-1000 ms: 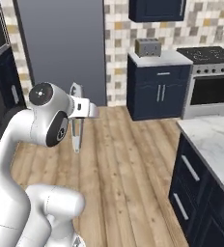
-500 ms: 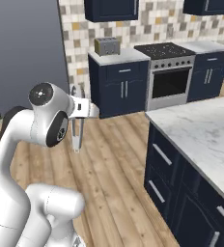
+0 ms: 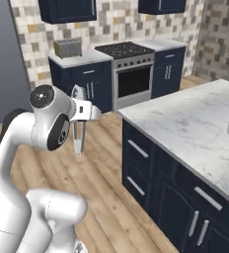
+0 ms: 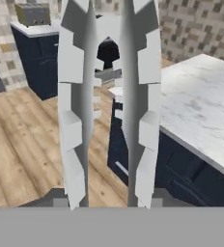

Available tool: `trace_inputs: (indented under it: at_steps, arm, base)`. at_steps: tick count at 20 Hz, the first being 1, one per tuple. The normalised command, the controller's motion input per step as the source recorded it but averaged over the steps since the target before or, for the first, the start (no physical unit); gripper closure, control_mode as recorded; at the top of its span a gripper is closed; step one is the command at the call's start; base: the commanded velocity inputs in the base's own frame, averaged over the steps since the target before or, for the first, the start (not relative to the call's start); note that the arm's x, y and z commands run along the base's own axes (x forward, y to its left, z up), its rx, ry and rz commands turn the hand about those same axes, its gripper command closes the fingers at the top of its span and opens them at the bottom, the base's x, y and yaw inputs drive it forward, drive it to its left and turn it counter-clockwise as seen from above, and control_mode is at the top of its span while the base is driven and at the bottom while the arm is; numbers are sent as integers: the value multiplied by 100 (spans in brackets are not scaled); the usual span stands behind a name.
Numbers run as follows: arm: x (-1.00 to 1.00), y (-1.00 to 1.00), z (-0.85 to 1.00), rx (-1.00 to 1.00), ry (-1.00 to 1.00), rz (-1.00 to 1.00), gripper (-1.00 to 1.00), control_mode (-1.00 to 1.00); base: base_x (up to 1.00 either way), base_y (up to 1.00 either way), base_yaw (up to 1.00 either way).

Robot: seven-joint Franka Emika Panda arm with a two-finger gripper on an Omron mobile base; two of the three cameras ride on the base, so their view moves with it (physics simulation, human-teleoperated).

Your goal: Take the tongs from the drawer on the left and place them on the dining counter next to the tray containing the hot dog.

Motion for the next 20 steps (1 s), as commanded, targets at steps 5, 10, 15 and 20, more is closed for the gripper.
trace_inputs:
  at_steps: [5, 10, 15, 20]
  arm:
    - [0, 0, 0, 0, 0, 0, 100, 100]
    - [0, 0, 0, 0, 0, 0, 100, 100]
    - [0, 0, 0, 0, 0, 0, 100, 100]
    - [0, 0, 0, 0, 0, 0, 100, 100]
  base:
    - [0, 0, -39]
    - [0, 0, -38]
    - [0, 0, -36]
    - [5, 2, -33]
